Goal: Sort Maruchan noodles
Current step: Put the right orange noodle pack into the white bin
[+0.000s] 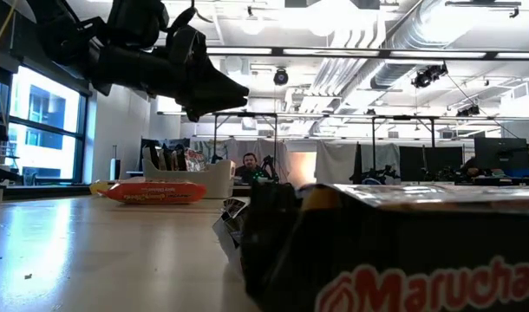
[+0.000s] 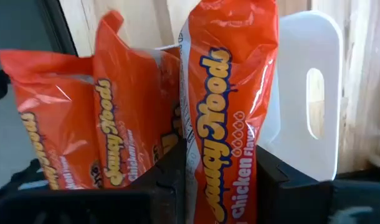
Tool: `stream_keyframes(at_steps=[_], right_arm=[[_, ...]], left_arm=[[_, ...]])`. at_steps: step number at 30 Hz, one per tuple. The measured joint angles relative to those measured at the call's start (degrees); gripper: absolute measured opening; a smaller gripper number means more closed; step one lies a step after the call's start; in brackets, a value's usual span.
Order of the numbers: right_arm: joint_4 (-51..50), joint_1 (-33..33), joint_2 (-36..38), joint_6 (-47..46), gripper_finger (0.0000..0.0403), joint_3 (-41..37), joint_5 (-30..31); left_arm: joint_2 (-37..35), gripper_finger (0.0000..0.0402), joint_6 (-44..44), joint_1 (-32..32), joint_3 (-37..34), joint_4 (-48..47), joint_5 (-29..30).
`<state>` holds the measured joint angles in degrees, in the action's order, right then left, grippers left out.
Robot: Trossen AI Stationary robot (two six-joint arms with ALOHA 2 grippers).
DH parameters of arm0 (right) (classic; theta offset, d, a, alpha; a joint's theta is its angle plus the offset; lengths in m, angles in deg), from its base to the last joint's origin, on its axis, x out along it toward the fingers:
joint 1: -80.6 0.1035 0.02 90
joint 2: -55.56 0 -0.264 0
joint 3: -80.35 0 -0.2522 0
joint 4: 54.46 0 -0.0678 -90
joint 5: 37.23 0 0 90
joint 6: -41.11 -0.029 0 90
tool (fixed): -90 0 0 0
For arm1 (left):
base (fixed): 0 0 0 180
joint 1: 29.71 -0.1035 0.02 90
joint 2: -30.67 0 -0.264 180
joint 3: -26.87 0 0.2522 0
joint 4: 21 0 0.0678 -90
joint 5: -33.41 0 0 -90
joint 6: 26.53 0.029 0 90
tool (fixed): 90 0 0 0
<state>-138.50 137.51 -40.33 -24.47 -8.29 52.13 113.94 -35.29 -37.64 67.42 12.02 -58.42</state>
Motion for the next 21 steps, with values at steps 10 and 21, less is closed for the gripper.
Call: stream_keyframes(at_steps=[10,21], right_arm=[[0.76,1.81,0.00,7.15,0.0089,-0.67,-0.32],[0.30,1.54,0.00,4.11,0.0121,-0.67,-1.43]], left_arm=[[0.00,0.0135,-1.26,0.07,0.00,-0.13,0.02],[0.00,0.0135,-1.64,0.07,0.00,-0.15,0.02]])
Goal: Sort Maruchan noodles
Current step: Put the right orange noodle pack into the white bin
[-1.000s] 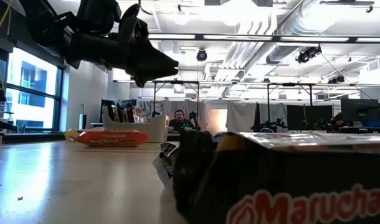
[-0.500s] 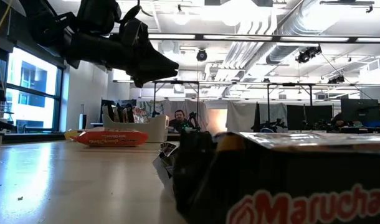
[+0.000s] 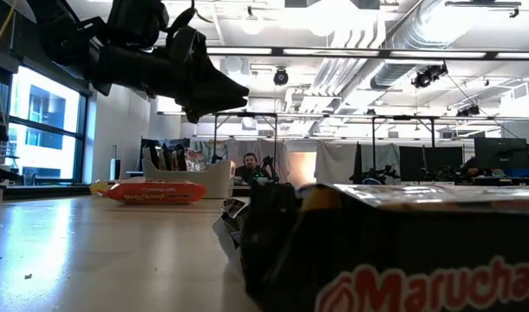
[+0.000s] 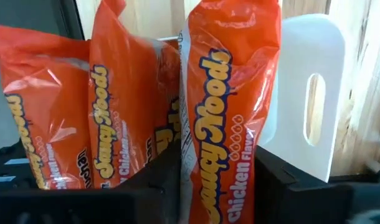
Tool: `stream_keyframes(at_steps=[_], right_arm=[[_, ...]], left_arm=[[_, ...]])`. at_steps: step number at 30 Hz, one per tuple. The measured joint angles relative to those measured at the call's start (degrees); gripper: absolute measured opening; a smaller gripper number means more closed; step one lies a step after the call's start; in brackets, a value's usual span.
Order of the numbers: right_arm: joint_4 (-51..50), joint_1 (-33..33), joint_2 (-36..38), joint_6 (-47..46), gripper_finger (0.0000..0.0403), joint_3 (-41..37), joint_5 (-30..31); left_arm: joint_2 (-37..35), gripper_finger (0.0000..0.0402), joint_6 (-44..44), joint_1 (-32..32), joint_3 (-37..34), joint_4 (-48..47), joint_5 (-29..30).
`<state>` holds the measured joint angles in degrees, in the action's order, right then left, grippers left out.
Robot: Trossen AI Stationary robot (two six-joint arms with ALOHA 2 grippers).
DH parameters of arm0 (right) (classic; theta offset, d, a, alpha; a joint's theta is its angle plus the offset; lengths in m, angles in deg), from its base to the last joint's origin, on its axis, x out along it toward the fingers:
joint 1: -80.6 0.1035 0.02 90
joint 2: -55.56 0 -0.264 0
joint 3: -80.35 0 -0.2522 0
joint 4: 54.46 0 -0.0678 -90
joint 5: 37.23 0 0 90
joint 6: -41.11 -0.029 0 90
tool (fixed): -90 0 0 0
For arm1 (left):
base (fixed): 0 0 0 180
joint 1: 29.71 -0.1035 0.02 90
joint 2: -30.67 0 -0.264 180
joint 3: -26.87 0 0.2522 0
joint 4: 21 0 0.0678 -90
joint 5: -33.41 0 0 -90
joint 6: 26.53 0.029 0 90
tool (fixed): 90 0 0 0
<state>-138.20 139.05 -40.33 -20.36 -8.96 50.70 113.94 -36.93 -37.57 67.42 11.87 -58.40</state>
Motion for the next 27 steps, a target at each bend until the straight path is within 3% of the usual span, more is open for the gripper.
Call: stream_keyframes(at_steps=[9,15,21,27], right_arm=[[-1.82,-0.97,0.00,-0.45,0.0177,0.00,-5.76],[-2.51,-3.19,0.00,0.48,0.0181,0.04,-12.48],[-5.64,-5.98,0.00,0.54,0.0148,4.12,-15.59],[-12.43,-9.88,0.00,-3.00,0.0078,5.83,-8.85]], left_arm=[[0.00,0.0135,0.02,0.00,0.02,-0.02,-0.02],[0.00,0.0135,0.11,0.00,0.02,-0.02,-0.02],[0.00,0.0135,1.03,0.00,0.02,-0.02,-0.36],[0.00,0.0135,1.07,0.02,0.02,-0.07,-0.45]])
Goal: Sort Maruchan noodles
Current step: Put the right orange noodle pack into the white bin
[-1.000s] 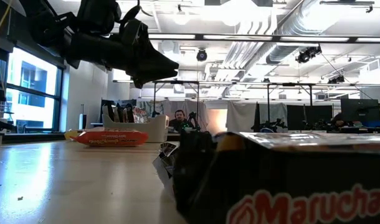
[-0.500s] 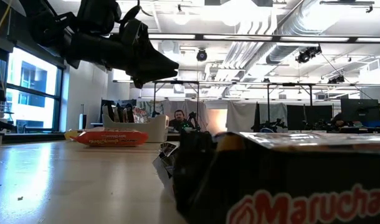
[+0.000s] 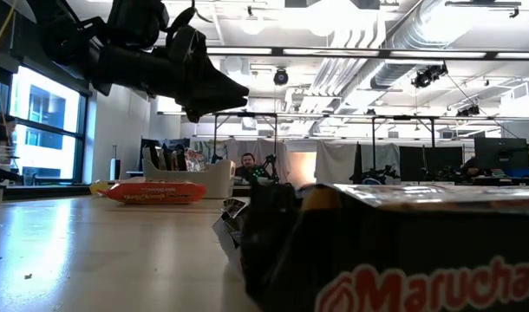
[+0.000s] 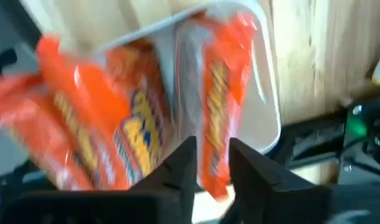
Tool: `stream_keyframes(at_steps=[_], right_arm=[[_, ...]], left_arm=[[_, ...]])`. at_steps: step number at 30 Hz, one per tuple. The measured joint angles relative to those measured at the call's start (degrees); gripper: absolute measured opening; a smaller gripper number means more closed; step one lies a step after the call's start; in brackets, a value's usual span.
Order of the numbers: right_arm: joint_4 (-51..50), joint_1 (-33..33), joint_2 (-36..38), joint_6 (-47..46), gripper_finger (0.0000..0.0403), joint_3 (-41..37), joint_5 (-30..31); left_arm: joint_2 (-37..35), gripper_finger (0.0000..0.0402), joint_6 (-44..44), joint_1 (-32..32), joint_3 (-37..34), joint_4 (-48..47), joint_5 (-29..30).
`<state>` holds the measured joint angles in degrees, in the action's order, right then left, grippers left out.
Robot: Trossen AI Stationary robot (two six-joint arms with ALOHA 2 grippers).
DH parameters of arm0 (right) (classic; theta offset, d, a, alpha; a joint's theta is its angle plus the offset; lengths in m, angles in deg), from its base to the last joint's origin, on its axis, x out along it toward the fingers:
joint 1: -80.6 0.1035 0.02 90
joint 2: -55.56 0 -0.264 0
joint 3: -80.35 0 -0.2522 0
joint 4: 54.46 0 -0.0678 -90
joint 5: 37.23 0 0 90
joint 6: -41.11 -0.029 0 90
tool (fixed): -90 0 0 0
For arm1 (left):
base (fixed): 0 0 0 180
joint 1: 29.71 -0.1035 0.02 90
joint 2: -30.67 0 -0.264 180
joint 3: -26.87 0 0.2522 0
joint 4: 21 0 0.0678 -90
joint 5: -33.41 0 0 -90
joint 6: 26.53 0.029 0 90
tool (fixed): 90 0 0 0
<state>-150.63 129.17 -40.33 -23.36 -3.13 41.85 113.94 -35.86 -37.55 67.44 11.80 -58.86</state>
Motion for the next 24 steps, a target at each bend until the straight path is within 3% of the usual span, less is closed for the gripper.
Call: stream_keyframes(at_steps=[5,8,14,18,24], right_arm=[[0.42,-3.41,0.00,0.79,0.0008,-6.02,1.25],[-0.24,-4.14,0.00,1.80,0.0013,-7.52,3.87],[-0.63,-4.83,1.34,0.08,0.0014,-6.92,2.92],[-0.64,-5.65,2.61,-2.30,0.0045,-6.92,-1.67],[1.23,-5.80,3.86,-4.63,0.0156,-8.79,-3.67]], left_arm=[[0.00,0.0135,0.04,-0.02,0.00,-0.13,-0.07],[0.00,0.0135,0.04,0.00,0.00,-0.21,-0.11],[0.00,0.0135,0.09,-0.01,0.00,-0.25,-0.11],[0.00,0.0135,0.59,0.00,0.00,-0.22,-0.11],[0.00,0.0135,0.59,0.00,0.00,-0.32,-0.11]])
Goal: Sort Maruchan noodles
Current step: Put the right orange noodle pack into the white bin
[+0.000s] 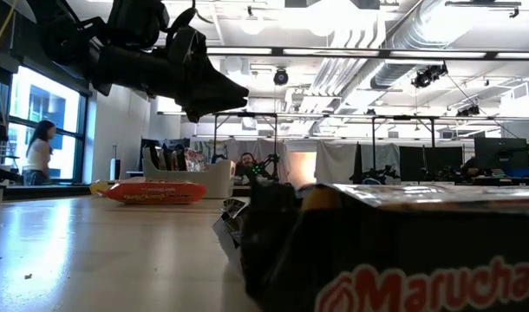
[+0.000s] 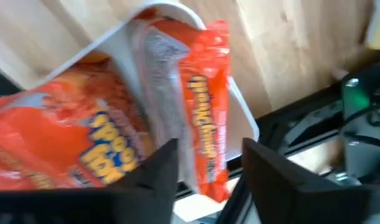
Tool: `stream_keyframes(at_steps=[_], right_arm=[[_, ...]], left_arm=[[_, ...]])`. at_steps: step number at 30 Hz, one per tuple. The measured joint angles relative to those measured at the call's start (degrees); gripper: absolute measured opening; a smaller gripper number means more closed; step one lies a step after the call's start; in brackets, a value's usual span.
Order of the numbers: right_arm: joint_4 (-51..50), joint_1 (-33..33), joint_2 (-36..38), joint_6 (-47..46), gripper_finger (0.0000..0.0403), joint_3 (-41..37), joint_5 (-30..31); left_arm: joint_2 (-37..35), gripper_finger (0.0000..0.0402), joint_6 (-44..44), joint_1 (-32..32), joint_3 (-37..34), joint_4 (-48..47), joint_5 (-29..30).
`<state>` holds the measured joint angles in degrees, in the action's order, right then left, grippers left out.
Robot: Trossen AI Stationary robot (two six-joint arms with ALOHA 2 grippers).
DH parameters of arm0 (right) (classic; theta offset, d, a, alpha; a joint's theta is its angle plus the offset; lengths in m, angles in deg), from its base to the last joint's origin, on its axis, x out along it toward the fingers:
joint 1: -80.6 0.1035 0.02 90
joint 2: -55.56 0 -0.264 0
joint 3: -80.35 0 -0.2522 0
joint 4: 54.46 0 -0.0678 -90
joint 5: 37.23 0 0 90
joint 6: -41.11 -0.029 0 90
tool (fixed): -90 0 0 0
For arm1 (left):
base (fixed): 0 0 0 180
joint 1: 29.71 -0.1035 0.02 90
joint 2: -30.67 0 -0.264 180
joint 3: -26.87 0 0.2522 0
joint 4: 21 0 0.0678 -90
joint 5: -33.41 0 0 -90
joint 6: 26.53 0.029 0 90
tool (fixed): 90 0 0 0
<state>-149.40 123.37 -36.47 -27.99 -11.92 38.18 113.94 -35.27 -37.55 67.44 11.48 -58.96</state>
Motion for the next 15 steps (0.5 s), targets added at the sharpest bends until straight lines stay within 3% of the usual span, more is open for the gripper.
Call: stream_keyframes(at_steps=[5,10,15], right_arm=[[1.80,2.18,3.17,0.27,0.0208,-4.24,3.65],[12.05,3.76,11.22,-6.59,0.0209,-10.51,8.16],[20.39,4.25,16.86,-11.94,0.0209,-18.62,8.83]], left_arm=[[0.00,0.0135,-0.02,0.02,0.00,-0.05,0.00],[0.00,0.0135,-0.02,0.02,0.02,-0.03,0.00],[0.00,0.0135,-0.04,0.02,0.02,-0.05,0.00]])
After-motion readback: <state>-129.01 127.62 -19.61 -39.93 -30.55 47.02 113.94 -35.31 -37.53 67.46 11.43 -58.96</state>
